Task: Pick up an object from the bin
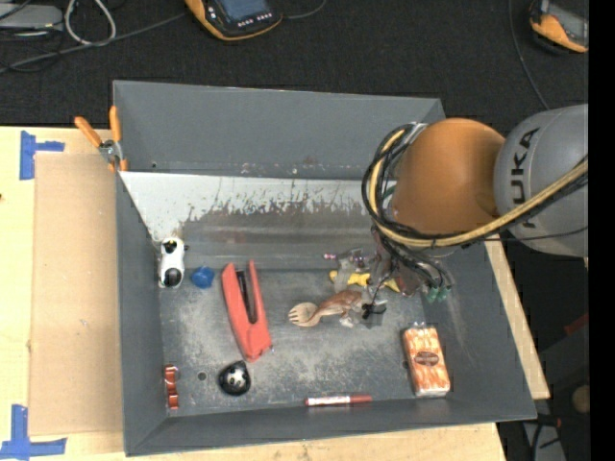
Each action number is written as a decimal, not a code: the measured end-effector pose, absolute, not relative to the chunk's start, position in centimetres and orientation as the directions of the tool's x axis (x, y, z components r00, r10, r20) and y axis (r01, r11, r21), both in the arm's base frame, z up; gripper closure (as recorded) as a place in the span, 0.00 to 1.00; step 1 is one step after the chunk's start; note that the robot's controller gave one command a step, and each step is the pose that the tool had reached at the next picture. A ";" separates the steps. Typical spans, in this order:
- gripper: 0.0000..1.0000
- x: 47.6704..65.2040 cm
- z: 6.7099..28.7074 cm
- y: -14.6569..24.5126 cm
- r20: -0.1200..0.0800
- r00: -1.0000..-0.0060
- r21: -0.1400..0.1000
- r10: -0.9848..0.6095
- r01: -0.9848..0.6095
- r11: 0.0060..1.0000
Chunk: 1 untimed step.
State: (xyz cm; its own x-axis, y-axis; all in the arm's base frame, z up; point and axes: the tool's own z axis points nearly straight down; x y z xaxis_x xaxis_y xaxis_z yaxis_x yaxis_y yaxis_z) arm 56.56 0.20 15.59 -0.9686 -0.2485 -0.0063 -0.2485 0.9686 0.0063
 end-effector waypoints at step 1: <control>1.00 55.8 22.2 0.3 0.000 -0.973 0.008 -0.232 -0.232 0.973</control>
Offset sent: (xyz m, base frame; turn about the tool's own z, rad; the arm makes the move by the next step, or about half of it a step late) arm 0.0019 -0.0083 0.1489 -0.0083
